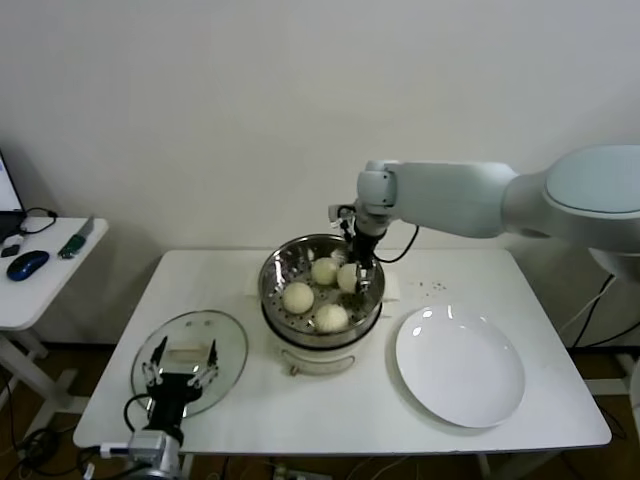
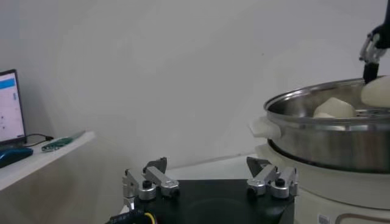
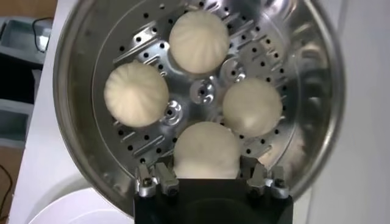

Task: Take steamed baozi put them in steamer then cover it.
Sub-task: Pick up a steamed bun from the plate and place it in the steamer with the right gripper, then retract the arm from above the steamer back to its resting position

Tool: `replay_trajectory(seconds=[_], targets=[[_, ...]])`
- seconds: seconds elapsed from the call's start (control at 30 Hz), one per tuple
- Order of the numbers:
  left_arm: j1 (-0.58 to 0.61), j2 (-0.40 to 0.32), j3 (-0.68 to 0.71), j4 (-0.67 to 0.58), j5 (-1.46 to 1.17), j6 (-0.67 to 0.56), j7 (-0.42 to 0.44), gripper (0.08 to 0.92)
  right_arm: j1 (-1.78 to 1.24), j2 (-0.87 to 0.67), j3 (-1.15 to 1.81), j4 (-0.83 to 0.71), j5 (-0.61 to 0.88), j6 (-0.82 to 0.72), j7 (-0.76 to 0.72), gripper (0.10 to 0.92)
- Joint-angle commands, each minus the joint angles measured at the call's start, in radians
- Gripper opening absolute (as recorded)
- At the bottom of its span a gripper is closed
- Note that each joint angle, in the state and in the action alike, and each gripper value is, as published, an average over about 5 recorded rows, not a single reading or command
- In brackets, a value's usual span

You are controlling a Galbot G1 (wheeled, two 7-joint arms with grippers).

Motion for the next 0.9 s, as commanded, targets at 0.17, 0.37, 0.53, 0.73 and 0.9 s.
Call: replay_trajectory(seconds=[0.17, 0.37, 0.53, 0.73, 0.9], targets=[[-0.008, 0.007, -0.003, 0.005, -0.004, 0.0, 0.0, 0.823, -0.057, 0.03, -0.021, -0.021, -0.048, -0.002, 0.011, 0.711], [-0.01, 0.008, -0.002, 0.007, -0.004, 0.0, -0.001, 0.823, -0.051, 0.024, -0.001, -0.02, -0.049, -0.007, 0.009, 0.796], [-0.011, 0.009, -0.004, 0.012, -0.004, -0.001, -0.002, 0.823, -0.014, 0.005, 0.025, 0.001, -0.039, -0.005, -0.009, 0.821], [-0.01, 0.024, -0.01, 0.018, -0.006, -0.007, -0.002, 0.823, 0.041, -0.067, 0.087, 0.073, -0.098, 0.003, -0.03, 0.823], [-0.005, 0.032, -0.018, 0.019, -0.009, -0.014, -0.006, 0.823, 0.06, -0.2, 0.181, 0.141, -0.165, 0.07, 0.048, 0.823]])
